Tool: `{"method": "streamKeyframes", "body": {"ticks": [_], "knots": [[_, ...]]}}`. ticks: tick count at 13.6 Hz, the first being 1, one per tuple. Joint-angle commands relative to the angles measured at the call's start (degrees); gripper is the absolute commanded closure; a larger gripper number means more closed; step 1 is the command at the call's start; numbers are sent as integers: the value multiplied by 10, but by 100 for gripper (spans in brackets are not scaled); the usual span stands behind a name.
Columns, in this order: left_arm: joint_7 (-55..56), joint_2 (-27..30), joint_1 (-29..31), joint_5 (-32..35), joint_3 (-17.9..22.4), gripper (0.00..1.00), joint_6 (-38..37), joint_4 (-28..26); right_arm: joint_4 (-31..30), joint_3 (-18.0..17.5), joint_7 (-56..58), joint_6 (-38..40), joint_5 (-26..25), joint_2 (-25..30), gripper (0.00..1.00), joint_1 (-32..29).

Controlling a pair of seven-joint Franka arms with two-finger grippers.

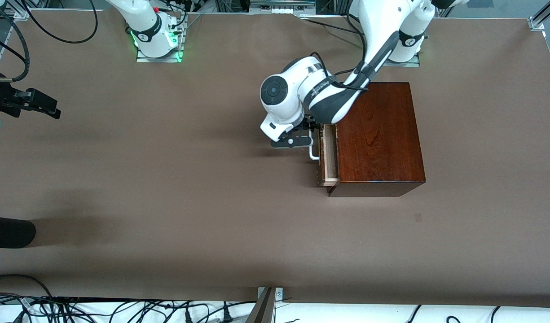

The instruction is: Open drawer, take yellow block, close drawer

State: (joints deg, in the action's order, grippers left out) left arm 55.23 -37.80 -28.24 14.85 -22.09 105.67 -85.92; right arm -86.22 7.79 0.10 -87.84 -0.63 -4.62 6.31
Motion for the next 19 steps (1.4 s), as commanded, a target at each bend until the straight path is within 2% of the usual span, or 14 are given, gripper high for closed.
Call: {"method": "streamKeyframes", "body": {"ticks": [1,5,10,19], "knots": [[11,-25,-14,-11,-2,0,13,31,2,-5,1,-1,2,4,0,-6],[19,-49,-29,-34,-1,0,11,78,2,-5,1,-1,2,4,0,-6],[19,-57,-50,-35,-1,0,13,88,2,-5,1,-1,1,4,0,-6],[56,-88,-95,-35,-1,0,11,149,2,-5,1,-1,1,4,0,-6]]}}
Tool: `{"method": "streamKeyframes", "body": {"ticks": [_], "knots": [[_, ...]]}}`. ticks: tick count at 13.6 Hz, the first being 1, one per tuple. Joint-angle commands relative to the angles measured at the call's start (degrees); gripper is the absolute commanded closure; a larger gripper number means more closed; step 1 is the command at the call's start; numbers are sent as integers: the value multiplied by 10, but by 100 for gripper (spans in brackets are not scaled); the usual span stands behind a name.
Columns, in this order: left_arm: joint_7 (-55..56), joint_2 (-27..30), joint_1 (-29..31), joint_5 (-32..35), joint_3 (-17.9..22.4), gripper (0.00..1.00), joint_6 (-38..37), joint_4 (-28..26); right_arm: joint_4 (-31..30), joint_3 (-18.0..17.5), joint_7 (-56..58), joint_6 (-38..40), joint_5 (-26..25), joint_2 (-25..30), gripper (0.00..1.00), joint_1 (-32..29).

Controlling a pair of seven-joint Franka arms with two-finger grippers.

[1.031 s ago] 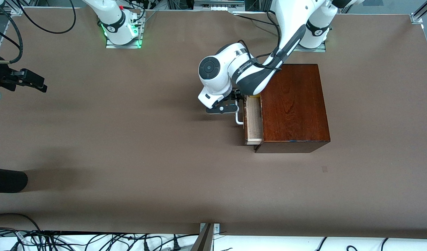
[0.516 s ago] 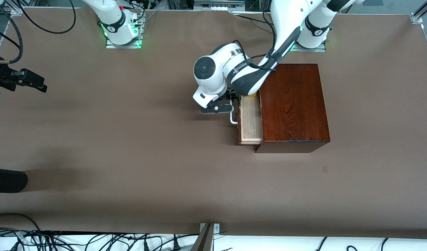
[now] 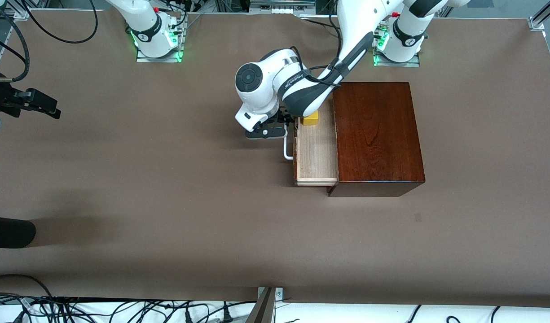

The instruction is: Open drawer, take yellow block, close drawer

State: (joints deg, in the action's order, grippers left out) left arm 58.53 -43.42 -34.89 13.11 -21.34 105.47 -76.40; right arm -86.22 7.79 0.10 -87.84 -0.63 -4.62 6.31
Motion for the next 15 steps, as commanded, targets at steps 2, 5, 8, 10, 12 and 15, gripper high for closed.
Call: {"method": "streamKeyframes", "body": {"ticks": [2,5,8,10,12,15], "knots": [[24,-34,-34,-19,-8,0,15,57,2,-5,1,-1,2,4,0,-6],[30,-39,-38,-18,-8,0,13,68,2,-5,1,-1,2,4,0,-6],[21,-29,-28,-9,-5,0,7,67,2,-5,1,-1,2,4,0,-6],[17,-19,-24,-7,-5,0,-27,67,2,-5,1,-1,2,4,0,-6],[17,-7,-25,-8,-5,0,-54,68,2,-5,1,-1,2,5,0,-6],[14,26,-24,-12,-8,0,-100,68,2,-5,1,-1,2,5,0,-6]]}}
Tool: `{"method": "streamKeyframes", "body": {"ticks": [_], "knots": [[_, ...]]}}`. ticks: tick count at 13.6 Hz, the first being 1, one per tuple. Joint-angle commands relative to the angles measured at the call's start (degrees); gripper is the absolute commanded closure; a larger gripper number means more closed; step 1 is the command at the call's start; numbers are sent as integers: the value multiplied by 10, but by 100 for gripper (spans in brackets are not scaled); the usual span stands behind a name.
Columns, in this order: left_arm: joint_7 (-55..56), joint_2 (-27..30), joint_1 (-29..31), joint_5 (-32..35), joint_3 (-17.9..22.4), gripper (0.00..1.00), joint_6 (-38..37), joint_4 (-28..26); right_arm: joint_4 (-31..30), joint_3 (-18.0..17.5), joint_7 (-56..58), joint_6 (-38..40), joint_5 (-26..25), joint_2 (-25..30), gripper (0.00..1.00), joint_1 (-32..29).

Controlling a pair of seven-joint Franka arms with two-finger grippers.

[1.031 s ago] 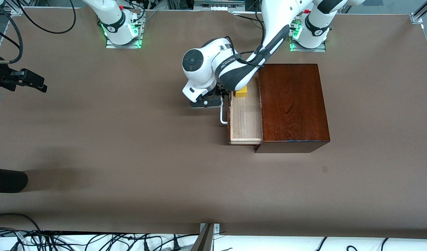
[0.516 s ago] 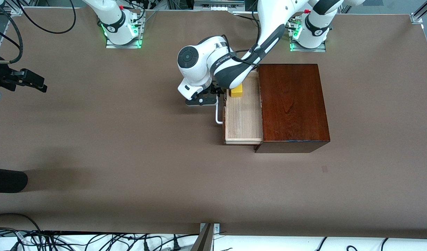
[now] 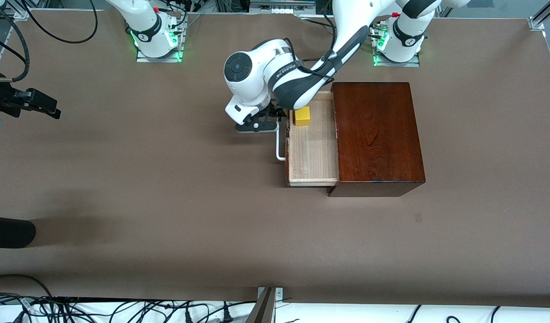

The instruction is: Open drawer, take yellow block, close drawer

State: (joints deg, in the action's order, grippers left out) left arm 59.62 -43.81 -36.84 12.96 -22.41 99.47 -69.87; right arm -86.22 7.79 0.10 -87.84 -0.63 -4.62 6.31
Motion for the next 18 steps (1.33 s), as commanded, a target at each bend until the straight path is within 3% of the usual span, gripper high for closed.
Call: {"method": "streamKeyframes", "body": {"ticks": [1,6,9,11,13,15,18], "knots": [[-5,48,-3,-14,3,0,-54,3,2,-5,1,-1,2,5,0,-6],[-13,147,94,-54,-2,0,-115,2,3,-8,0,0,4,7,0,-5],[-98,202,156,-65,2,0,-130,-6,6,-9,0,1,5,8,0,-5],[-156,227,203,-67,0,0,-156,-7,9,-11,-14,2,33,8,0,-3],[-228,255,267,-92,1,0,-183,-9,9,-12,-116,1,49,8,0,23],[-301,280,337,-114,1,0,-203,-10,9,-43,-213,1,49,8,0,37],[-364,318,410,-126,1,0,-226,-25,9,-127,-391,-1,47,6,0,40]]}}
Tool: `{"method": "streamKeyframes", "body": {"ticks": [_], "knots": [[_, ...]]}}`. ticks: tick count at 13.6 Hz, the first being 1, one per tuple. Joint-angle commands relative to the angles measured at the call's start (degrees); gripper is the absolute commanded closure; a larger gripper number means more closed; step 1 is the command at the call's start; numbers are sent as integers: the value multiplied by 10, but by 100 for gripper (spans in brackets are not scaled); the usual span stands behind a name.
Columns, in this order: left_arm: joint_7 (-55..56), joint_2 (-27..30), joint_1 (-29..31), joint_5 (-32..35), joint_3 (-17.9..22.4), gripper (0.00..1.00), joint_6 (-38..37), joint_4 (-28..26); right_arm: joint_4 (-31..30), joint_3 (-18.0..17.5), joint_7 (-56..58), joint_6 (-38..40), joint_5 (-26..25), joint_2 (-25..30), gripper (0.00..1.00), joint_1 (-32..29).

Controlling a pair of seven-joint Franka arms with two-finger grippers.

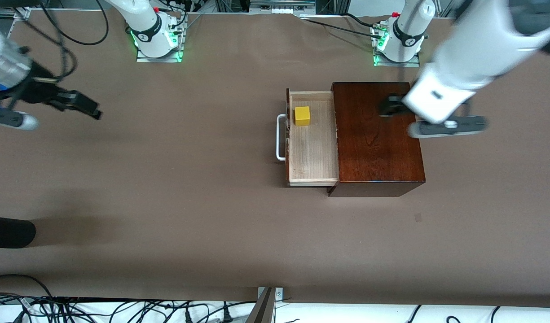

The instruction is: Open drawer, take yellow block, close drawer

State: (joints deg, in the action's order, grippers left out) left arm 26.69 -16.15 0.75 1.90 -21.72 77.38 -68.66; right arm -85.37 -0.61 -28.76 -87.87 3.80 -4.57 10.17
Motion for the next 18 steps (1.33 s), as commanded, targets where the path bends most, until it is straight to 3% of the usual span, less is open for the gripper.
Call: {"method": "streamKeyframes", "body": {"ticks": [1,3,8,13,18], "knots": [[-51,53,55,-16,-6,0,-5,-51,0,-64,-173,-5,1,2,0,9],[-85,72,81,-16,-6,0,1,-77,-1,-90,-301,-33,-5,-11,0,48],[-132,114,130,-19,-6,0,69,-176,0,-90,-648,-106,-16,-66,0,199],[-131,111,132,-20,-5,0,76,-178,2,-90,-981,-219,-16,-137,0,313],[-130,98,148,-23,2,0,84,-175,39,-88,-1116,-282,-24,-227,0,359]]}}
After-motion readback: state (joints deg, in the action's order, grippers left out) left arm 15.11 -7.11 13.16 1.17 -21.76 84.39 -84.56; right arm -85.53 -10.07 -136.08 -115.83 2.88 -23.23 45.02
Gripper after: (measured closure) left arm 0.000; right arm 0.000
